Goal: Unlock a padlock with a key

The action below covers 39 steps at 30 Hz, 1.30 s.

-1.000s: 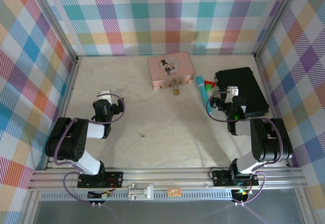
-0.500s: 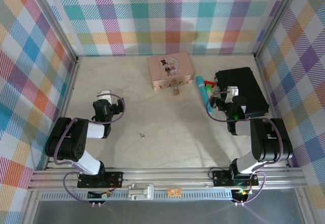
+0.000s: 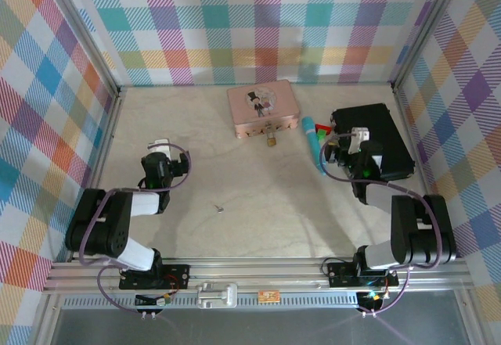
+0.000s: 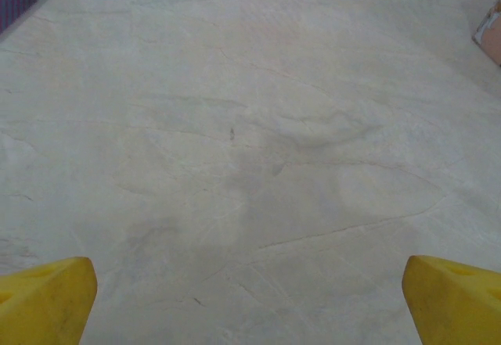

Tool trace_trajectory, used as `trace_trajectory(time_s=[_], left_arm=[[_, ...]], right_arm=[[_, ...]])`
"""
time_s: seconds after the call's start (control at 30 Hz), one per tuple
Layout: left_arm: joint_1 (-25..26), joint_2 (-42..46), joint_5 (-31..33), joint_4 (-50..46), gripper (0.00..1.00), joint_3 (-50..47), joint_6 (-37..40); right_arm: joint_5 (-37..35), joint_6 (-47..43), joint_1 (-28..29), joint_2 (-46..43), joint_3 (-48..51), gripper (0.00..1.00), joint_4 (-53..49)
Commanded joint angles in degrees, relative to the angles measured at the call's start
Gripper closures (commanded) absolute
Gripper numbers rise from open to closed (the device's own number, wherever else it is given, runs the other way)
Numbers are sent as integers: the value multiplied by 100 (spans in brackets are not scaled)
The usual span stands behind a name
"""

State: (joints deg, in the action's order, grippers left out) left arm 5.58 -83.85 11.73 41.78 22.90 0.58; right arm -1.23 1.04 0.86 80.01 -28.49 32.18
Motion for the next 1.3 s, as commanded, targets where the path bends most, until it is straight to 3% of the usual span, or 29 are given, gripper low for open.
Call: trace_trajectory(time_s=[0.0, 0.1, 0.2, 0.3, 0.37, 0.73, 0.93, 1.27], left_arm=[[102, 838, 354, -1097, 0, 524, -57], [110, 1344, 260, -2628, 0, 1231, -721], [123, 1481, -325, -4040, 0, 1983, -1345], [170, 1502, -1019, -4734, 0, 2318, -1675], [211, 1564, -1093, -4992, 0, 2341, -1966], [208, 2147, -1053, -4970, 0, 1664, -2823], [217, 2041, -1190, -4799, 0, 1533, -2930], [209, 1982, -1353, -4729, 0, 1556, -2968]], right_arm=[[45, 381, 37, -309, -692, 1, -1388], [774, 759, 75, -83, -1480, 1, -2330], [1344, 928, 234, 418, -2487, 1, -3327], [1597, 893, 488, 1059, -3477, 1, -4097], [1599, 840, 658, 1500, -4107, 1, -4480], [2181, 1005, 971, 4051, -7144, 3, -5342], [2495, 678, 1224, 4778, -8067, 4, -5716], [1833, 40, 1890, 5660, -9285, 13, -6625]])
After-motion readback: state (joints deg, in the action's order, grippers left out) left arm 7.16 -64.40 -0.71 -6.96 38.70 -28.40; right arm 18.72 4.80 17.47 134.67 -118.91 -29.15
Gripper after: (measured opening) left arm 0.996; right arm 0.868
